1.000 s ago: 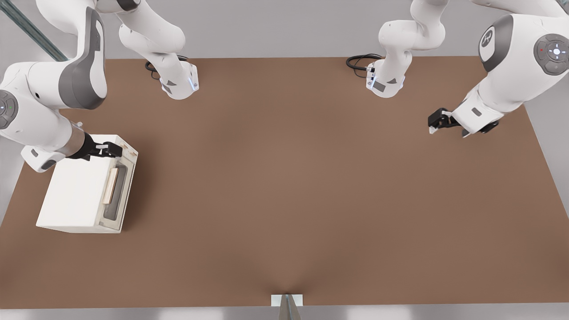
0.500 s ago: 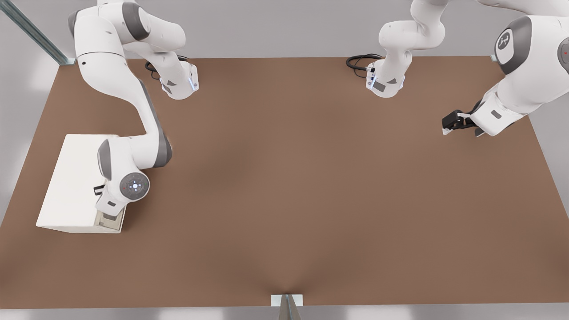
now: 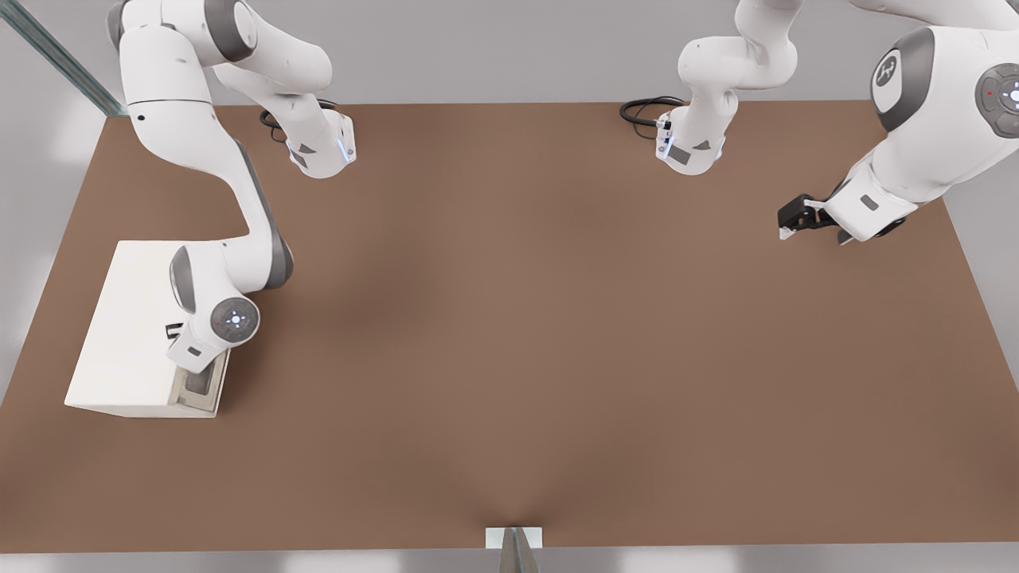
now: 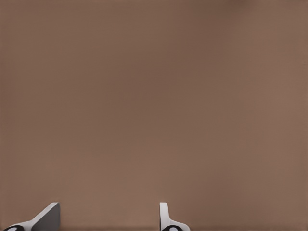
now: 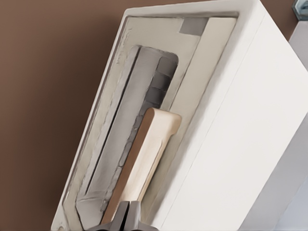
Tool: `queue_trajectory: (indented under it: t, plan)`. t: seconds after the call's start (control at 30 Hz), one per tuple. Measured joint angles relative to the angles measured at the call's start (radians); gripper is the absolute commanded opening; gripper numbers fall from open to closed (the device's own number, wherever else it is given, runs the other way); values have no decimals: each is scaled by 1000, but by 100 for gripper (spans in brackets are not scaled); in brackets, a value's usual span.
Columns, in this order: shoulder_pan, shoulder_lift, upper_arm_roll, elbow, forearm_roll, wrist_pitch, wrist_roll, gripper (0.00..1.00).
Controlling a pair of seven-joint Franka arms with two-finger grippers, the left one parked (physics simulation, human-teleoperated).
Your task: Keep left arm still and open the oven door with right arm
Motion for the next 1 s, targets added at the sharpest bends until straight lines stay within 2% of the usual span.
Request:
queue_trajectory:
  t: [0.4,0.43,0.47,0.77,0.8,0.83,0.93,1.0]
  plan:
    - [-29,1,1,-18,-3,26,56,21]
    - [-28,2,1,-18,-16,26,62,21]
    - [-26,2,7,-19,-108,16,93,21]
    - [69,-9,18,29,60,4,105,21]
    - [74,-4,19,72,106,-4,103,57]
    - [61,8,15,129,172,-14,96,100]
    - [-14,22,11,230,346,-42,79,100]
    - [-44,-43,15,252,465,-68,66,100]
